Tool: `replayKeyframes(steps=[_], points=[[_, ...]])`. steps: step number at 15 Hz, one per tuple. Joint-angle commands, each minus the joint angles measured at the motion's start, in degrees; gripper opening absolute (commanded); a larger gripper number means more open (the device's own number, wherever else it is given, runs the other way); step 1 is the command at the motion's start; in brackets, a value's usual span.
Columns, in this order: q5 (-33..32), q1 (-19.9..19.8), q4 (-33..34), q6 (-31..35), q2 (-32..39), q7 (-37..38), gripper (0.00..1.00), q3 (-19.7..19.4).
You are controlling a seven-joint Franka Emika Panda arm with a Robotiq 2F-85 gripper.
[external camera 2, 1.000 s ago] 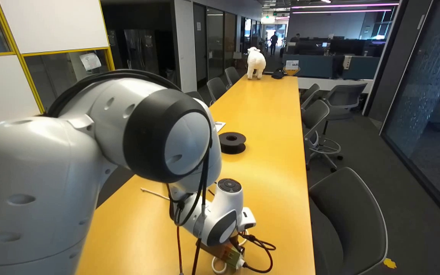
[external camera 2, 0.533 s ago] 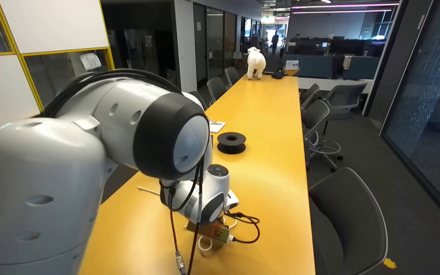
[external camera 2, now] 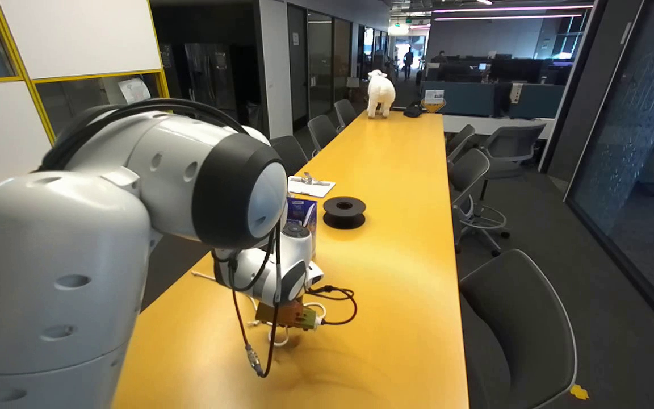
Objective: Put the white ropes in the blue box
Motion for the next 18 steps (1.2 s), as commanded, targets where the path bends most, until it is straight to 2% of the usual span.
replayKeyframes(steps=[1,5,8,11,15,16,18], points=[[0.37,6.91,2.07,-1.69,-0.63,5.39,0.00,-3.57],[-2.07,19.77,6.13,-4.50,1.33,23.47,0.00,-13.39],[-1.61,26.06,9.85,-7.80,3.35,35.44,0.00,-17.44],[0.37,28.31,13.48,-11.85,5.60,43.01,0.00,-17.83],[1.93,29.09,16.78,-13.61,7.94,49.57,0.00,-18.20],[1.88,29.44,17.40,-13.90,8.36,51.32,0.25,-18.72],[1.76,29.43,18.61,-15.12,9.02,53.70,0.33,-19.07]])
